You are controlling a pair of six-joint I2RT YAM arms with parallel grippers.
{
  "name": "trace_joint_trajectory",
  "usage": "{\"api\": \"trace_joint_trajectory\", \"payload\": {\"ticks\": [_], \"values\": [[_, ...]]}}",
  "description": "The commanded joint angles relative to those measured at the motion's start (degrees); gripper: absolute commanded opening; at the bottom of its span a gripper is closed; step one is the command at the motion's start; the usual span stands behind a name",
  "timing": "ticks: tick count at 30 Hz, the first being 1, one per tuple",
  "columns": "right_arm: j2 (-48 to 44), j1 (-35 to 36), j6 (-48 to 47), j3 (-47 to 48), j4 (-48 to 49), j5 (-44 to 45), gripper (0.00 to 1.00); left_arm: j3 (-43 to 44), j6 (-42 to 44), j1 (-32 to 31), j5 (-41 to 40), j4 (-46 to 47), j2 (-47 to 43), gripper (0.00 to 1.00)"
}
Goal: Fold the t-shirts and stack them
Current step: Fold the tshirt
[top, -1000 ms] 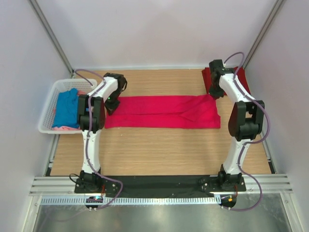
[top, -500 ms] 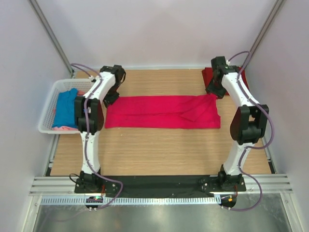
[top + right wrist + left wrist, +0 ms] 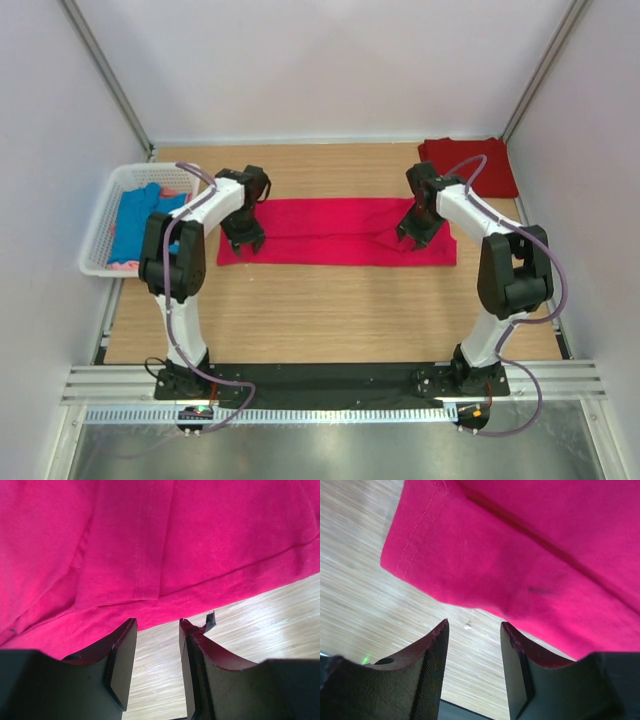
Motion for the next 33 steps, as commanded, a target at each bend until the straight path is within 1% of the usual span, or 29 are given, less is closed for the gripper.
{"api": "trace_joint_trajectory", "payload": {"ticks": [1,4,5,10,12,15,18,22,25,29,31,32,33], "values": [[-2.53,0.32,5.26,-2.52,4.98,-0.99,0.46,-1.81,2.01,2.61,3.65,3.68,1.65,0.47],[-1.83,0.32,6.75,-4.99,7.27,-1.96,0.44,-4.44,1.57,5.34,5.84,4.63,2.19,0.48],[-0.78,0.24,7.89,-6.64,8.93,-2.04,0.41,-5.58,1.49,6.39,4.28,5.16,2.71,0.49],[1.16,0.24,8.95,-7.45,10.34,-2.22,0.4,-4.36,2.36,6.57,2.34,2.45,5.17,0.49],[1.33,0.24,8.69,-7.45,11.23,-1.79,0.4,-4.8,2.63,6.57,0.41,2.44,5.17,0.49],[2.74,0.15,8.08,-6.14,10.44,-0.29,0.38,-4.28,2.98,6.57,-2.75,0.96,6.23,0.5],[4.06,0.23,8.25,-5.52,11.05,-1.25,0.38,-3.57,3.42,6.57,-4.69,-0.28,7.28,0.49],[4.33,0.24,8.78,-4.29,9.56,-0.99,0.36,-3.92,3.77,6.49,-6.45,-0.9,6.93,0.49],[4.59,0.15,8.78,-3.59,8.51,0.24,0.33,-3.57,3.95,6.49,-8.29,-2.03,6.41,0.49],[5.64,0.15,8.43,-2.97,8.5,0.5,0.19,-3.22,4.12,6.4,-9.53,-3.09,5.62,0.49],[5.73,0.15,8.34,-2.45,8.59,0.24,0.15,-2.69,3.95,6.4,-9.71,-3.62,5.18,0.49],[5.73,0.32,8.25,-2.27,8.42,0.15,0.1,-2.43,4.03,6.31,-9.62,-4.14,5.0,0.49],[5.56,0.24,8.16,-2.0,8.42,0.06,0.08,-1.91,3.86,6.22,-9.53,-4.32,4.74,0.49]]}}
